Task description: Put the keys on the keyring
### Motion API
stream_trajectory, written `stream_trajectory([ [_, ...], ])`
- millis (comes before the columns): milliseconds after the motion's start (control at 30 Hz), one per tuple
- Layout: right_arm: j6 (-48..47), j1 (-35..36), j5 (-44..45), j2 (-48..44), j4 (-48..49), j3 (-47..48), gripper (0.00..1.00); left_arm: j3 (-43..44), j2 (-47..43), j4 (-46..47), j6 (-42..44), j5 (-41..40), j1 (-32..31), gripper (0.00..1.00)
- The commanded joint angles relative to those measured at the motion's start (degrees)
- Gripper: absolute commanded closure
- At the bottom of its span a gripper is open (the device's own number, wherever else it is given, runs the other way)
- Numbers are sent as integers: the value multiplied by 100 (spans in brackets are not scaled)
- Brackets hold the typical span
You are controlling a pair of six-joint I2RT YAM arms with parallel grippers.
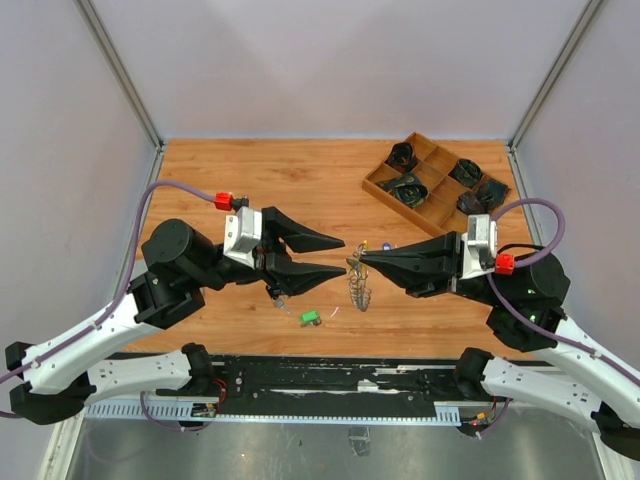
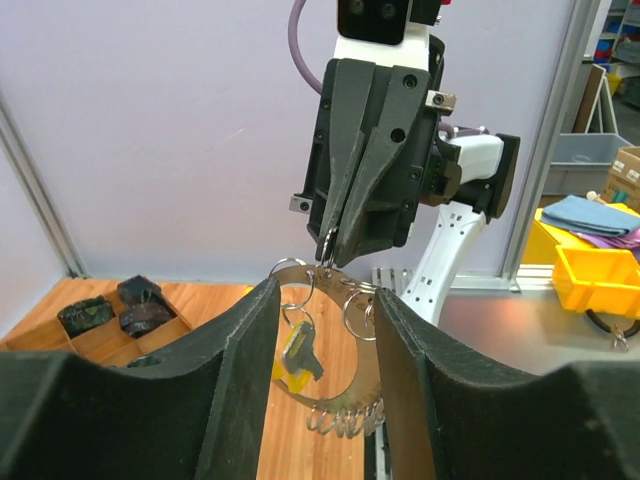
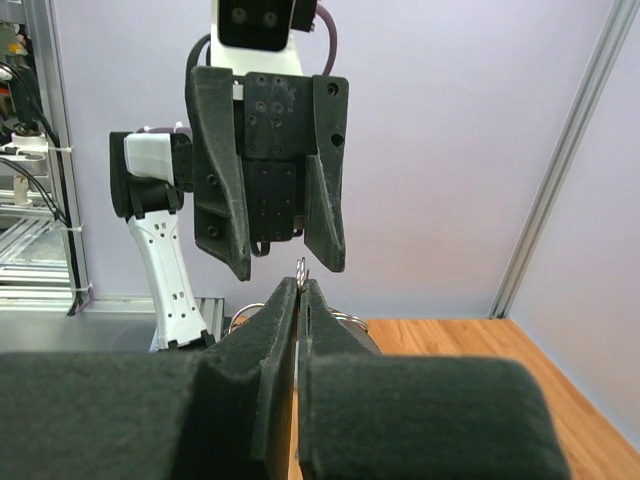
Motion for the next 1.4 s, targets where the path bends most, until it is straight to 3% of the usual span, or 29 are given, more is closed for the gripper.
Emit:
stream_trajectory([
  [0, 66, -126, -171, -32, 573, 19, 99, 26, 31, 296, -34, 88, -35, 55],
  [300, 5, -134, -402, 62, 412, 111, 100, 91, 135, 390, -24, 201, -32, 68],
  [600, -16, -134, -563, 110, 279, 160, 99, 174, 308, 274, 88, 403, -34, 74],
  [867, -55, -134, -567, 111, 194, 194, 99, 229, 310, 192, 142, 398, -35, 99],
  [1100, -96, -129, -571, 108, 139, 233, 98, 242, 281, 128, 184, 381, -31, 99],
  [1200, -224, -133, -564, 78, -3, 287, 88, 239, 247, 78, 260, 310, -36, 100],
  [1300, -609, -134, -502, -16, -583, 486, 71, 295, 162, -154, 446, 115, -35, 99],
  [1367, -944, -134, -366, -127, -1091, 655, 65, 475, 186, -513, 665, -10, -36, 100],
])
